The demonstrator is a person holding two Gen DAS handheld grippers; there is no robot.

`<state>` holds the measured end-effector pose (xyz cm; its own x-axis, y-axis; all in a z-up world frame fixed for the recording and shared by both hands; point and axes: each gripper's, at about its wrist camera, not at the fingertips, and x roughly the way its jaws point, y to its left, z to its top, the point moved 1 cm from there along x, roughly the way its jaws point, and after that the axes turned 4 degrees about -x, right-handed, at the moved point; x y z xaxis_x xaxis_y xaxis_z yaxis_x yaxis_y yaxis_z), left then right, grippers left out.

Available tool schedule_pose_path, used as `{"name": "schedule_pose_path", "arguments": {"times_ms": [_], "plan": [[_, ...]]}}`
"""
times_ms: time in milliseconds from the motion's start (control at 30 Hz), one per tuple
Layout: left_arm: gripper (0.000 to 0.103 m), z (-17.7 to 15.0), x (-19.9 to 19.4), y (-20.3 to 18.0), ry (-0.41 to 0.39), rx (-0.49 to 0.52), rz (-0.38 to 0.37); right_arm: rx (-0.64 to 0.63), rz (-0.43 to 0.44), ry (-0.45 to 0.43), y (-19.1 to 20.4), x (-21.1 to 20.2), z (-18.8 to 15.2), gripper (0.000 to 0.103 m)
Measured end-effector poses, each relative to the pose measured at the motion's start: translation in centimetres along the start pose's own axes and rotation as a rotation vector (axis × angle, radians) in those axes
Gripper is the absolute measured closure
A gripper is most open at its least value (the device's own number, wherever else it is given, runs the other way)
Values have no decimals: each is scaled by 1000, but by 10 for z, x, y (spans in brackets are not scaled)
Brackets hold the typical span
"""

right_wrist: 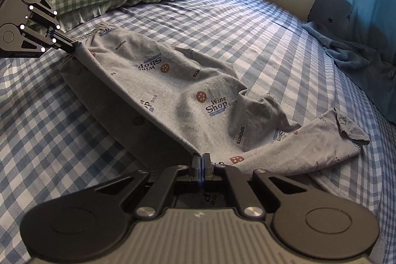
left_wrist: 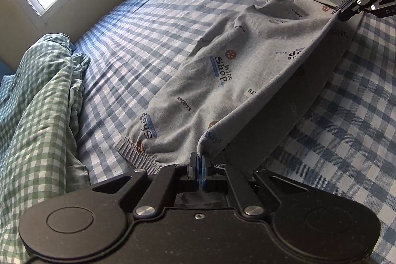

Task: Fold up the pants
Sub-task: 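Lift the waistband with both grippers and fold it over toward the leg cuffs, then open both grippers and release the folded pants onto the bed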

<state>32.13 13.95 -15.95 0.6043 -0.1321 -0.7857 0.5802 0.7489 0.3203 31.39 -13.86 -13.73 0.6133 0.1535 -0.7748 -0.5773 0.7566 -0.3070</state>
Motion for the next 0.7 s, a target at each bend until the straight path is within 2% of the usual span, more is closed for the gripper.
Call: {"name": "schedule_pose_path", "arguments": {"times_ms": [200, 267, 300, 333, 400, 467, 500, 567, 600, 633, 667, 700], "plan": [[100, -7, 16, -9, 44, -20, -3, 42, 11, 50, 5, 17, -9, 103], [89, -9, 17, -7, 65, -76, -11, 43, 8, 59, 6, 18, -9, 102], [87, -10, 17, -6, 69, -109, -16, 50, 11, 59, 6, 17, -10, 102], [85, -10, 15, -3, 67, -160, -16, 62, 10, 60, 6, 16, -11, 96], [73, -12, 8, 1, 61, -282, -20, 86, 13, 62, 6, 13, -12, 85], [53, -16, -3, 7, 37, -434, -12, 98, 5, 59, 9, 8, -16, 69], [49, -19, -9, 9, 26, -508, -1, 104, 1, 56, 11, 3, -18, 66], [33, -28, -22, 12, 14, -675, 18, 120, -26, 45, 17, -6, -24, 47], [29, -32, -27, 11, 15, -745, 32, 133, -43, 42, 20, -11, -28, 41], [21, -37, -32, 10, 21, -820, 53, 154, -63, 40, 24, -16, -32, 29], [16, -41, -36, 9, 31, -883, 74, 175, -79, 41, 27, -20, -35, 15], [14, -45, -41, 7, 40, -941, 91, 193, -90, 41, 29, -24, -38, 11]]}}
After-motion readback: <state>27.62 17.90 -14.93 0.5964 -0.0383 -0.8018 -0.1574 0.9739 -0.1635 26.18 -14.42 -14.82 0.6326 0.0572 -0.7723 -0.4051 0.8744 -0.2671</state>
